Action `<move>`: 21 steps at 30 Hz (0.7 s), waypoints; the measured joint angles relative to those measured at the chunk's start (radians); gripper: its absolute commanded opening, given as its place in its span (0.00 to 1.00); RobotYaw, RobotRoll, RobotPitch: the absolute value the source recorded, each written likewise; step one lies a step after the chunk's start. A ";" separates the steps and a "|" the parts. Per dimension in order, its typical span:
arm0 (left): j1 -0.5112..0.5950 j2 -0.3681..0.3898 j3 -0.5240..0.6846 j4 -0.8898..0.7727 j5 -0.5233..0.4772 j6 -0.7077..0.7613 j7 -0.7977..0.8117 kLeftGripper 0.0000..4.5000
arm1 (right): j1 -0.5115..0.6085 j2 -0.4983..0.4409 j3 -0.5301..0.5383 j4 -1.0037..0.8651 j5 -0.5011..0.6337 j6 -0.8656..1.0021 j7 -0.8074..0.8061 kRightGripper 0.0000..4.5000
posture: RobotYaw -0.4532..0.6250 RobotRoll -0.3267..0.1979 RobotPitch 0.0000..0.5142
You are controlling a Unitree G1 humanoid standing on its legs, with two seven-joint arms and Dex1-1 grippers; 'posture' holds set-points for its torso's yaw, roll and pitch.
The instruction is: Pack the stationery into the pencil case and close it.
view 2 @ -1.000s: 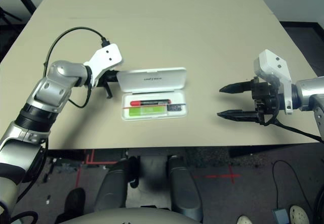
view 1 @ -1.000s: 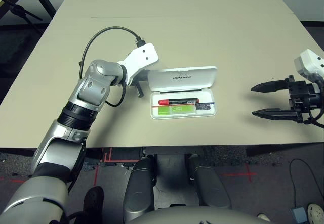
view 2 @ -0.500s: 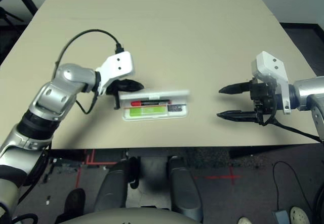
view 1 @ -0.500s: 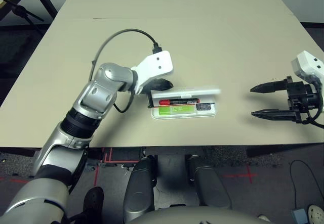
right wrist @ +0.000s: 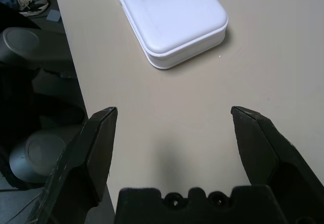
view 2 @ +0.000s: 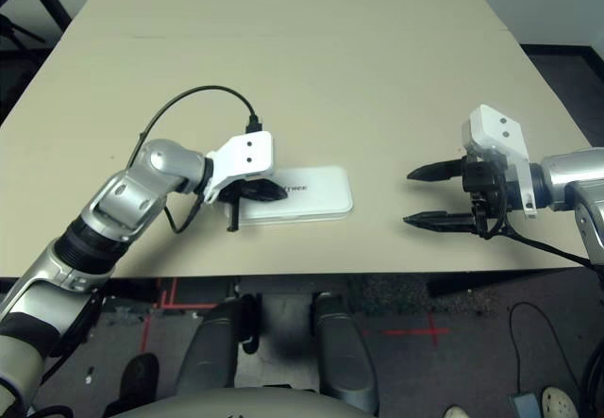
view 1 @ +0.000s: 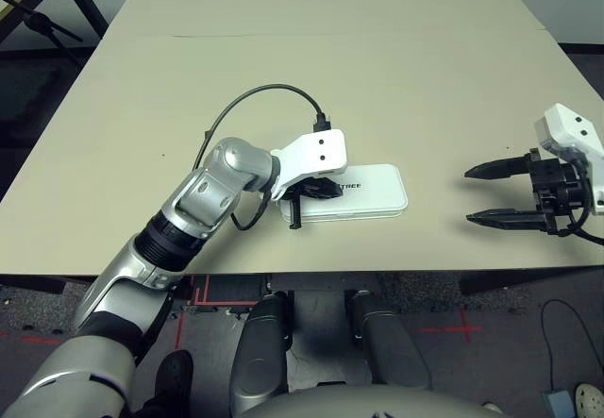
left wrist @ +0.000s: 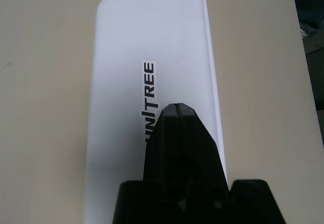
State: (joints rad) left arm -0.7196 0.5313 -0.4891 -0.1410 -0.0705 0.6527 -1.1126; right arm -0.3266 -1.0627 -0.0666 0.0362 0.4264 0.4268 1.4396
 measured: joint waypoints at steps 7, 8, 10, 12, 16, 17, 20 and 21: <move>0.026 0.002 -0.003 -0.002 -0.001 -0.001 -0.002 0.01 | 0.004 0.000 0.000 -0.011 0.000 0.002 -0.010 1.00 | 0.39 0.62 0.39; 0.029 0.002 -0.002 -0.003 -0.002 0.000 -0.001 0.01 | 0.007 0.000 0.000 -0.013 0.000 0.003 -0.010 1.00 | 0.39 0.62 0.40; 0.040 0.001 0.006 -0.007 -0.004 -0.001 0.006 0.01 | 0.013 0.000 0.000 -0.015 0.000 0.004 -0.013 1.00 | 0.39 0.62 0.40; 0.060 -0.005 0.027 -0.008 -0.008 -0.002 0.027 0.01 | 0.012 0.011 -0.004 -0.015 0.002 0.007 -0.028 1.00 | 0.39 0.62 0.39; 0.097 -0.020 0.116 0.008 -0.024 -0.013 0.098 0.22 | -0.011 0.083 -0.031 -0.017 0.033 0.025 -0.091 1.00 | 0.39 0.62 0.39; 0.105 -0.019 0.142 0.012 -0.030 -0.024 0.109 0.31 | -0.015 0.106 -0.040 -0.020 0.044 0.033 -0.113 1.00 | 0.39 0.62 0.39; 0.108 -0.025 0.252 0.038 -0.071 -0.049 0.151 0.56 | -0.030 0.185 -0.069 -0.033 0.077 0.052 -0.194 1.00 | 0.40 0.62 0.39; 0.109 -0.034 0.300 0.042 -0.089 -0.056 0.172 0.64 | -0.035 0.211 -0.078 -0.034 0.086 0.057 -0.224 1.00 | 0.41 0.62 0.38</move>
State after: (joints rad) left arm -0.6110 0.4970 -0.1892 -0.0991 -0.1600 0.5966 -0.9405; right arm -0.3620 -0.8512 -0.1441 0.0025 0.5119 0.4837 1.2152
